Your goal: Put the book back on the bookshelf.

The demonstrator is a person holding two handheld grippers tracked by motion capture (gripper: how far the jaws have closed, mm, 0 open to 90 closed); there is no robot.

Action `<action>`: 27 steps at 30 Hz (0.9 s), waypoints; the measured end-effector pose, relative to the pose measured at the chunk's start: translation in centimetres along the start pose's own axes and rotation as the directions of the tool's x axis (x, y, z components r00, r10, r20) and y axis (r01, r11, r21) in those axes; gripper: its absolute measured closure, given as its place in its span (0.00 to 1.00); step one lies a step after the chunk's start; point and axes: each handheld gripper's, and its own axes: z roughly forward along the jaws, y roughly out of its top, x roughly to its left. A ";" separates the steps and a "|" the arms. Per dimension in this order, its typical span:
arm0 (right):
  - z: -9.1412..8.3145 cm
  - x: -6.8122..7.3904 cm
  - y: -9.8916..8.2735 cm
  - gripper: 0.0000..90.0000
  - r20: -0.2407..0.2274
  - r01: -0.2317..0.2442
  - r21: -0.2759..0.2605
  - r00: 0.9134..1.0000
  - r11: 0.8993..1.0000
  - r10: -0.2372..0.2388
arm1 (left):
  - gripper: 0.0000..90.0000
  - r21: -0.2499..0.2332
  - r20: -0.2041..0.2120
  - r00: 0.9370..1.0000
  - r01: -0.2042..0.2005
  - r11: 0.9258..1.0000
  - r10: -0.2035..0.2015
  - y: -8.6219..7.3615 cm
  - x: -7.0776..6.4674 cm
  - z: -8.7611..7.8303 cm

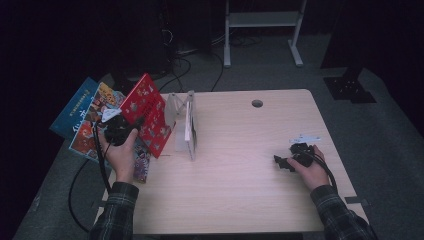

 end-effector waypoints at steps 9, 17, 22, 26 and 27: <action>0.0 0.0 0.0 0.11 0.000 0.001 0.000 1.000 1.000 -0.001 | 0.54 0.056 -0.018 1.000 0.018 0.998 -0.017 -0.4 0.1 -1.1; 0.0 0.0 0.0 0.11 0.000 0.000 0.001 1.000 1.000 0.000 | 0.51 0.034 -0.033 0.999 0.007 0.999 -0.005 -0.4 -0.4 -2.5; 0.0 0.0 0.0 0.11 -0.001 0.000 0.000 1.000 1.000 0.000 | 0.48 0.050 -0.003 1.000 0.013 0.999 -0.013 -0.8 -0.7 -3.2; 0.0 0.0 0.0 0.11 -0.001 0.001 0.000 1.000 1.000 -0.001 | 0.46 0.068 0.012 1.000 0.012 0.998 -0.013 -1.3 -0.7 -3.8; 0.0 0.0 0.0 0.11 -0.001 0.001 0.000 1.000 1.000 -0.001 | 0.46 0.078 0.015 1.000 0.012 0.997 -0.014 -1.5 -0.8 -4.0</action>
